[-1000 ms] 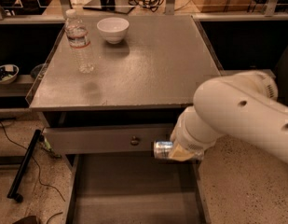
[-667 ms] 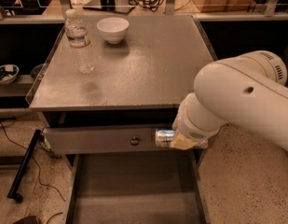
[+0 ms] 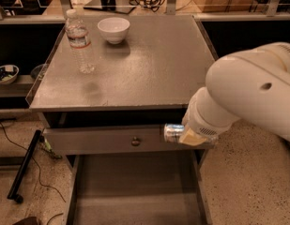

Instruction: Pick redbull can from middle drawer and place on counter

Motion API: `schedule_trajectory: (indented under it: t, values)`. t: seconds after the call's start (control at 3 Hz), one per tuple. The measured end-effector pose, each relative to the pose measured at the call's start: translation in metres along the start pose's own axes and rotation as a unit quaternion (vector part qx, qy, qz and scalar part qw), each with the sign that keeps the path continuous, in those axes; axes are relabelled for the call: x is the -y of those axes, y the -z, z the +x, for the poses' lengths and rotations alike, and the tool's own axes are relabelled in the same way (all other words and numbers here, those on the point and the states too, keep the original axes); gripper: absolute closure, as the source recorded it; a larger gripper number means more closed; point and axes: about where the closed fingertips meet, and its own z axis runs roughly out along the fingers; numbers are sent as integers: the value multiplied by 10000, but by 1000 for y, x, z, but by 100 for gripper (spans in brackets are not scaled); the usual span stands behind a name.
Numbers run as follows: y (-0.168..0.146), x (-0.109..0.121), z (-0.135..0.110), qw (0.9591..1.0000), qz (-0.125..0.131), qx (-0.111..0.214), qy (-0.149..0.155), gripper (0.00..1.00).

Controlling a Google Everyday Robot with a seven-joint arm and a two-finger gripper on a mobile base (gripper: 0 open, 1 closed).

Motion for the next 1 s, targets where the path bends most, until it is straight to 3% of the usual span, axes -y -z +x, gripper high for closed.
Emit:
schedule_trajectory:
  t: [0.67,1.0]
  values:
    - [55,49,13,9981,546,-283,-102,100]
    - [54,46,16,9981,525,-282,-141,100]
